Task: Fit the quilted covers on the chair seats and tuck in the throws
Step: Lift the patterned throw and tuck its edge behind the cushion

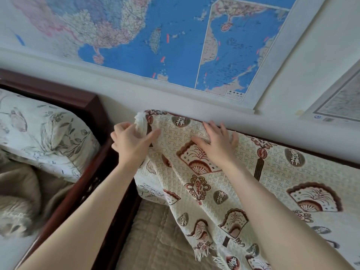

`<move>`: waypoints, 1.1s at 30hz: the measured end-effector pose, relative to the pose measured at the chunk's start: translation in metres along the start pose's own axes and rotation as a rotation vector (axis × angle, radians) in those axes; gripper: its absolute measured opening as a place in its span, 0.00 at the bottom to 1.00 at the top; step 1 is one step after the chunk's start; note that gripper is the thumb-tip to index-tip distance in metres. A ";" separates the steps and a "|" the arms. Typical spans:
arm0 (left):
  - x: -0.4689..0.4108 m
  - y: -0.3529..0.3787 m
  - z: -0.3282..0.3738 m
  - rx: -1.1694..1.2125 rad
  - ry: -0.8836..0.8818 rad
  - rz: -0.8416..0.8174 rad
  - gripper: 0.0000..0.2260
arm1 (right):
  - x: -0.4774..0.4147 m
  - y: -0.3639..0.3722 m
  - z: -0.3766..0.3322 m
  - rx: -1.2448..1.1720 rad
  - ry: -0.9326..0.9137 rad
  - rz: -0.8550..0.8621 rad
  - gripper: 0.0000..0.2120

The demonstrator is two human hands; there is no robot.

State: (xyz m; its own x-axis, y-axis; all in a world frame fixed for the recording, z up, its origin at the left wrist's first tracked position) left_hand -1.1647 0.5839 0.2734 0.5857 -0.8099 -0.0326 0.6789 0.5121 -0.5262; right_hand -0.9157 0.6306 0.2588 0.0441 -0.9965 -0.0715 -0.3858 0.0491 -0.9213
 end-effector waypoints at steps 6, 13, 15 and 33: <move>0.044 -0.007 -0.020 0.196 0.002 -0.006 0.16 | 0.020 0.007 -0.011 -0.146 -0.075 0.162 0.28; 0.042 -0.036 -0.022 0.130 0.114 0.077 0.13 | 0.079 0.035 -0.011 -0.097 -0.103 0.078 0.29; 0.036 -0.046 -0.021 0.029 0.158 0.135 0.14 | 0.080 0.038 -0.010 -0.116 -0.086 0.013 0.30; -0.062 0.024 0.035 -0.174 0.077 -0.112 0.18 | 0.056 0.026 -0.016 -0.025 -0.028 0.106 0.36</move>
State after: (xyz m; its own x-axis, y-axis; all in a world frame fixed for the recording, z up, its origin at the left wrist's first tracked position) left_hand -1.1693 0.6566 0.2926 0.4707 -0.8819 -0.0271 0.6471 0.3659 -0.6689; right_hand -0.9378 0.5749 0.2366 0.0276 -0.9835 -0.1790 -0.4127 0.1518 -0.8981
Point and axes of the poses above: each hand's wrist, its own x-axis away from the middle knuckle, its own y-axis out of the palm, z = x × y, the point moved 8 cm from there along -x, towards the middle knuckle, and after that the axes turned 6 degrees about z, right-handed, at the moved point
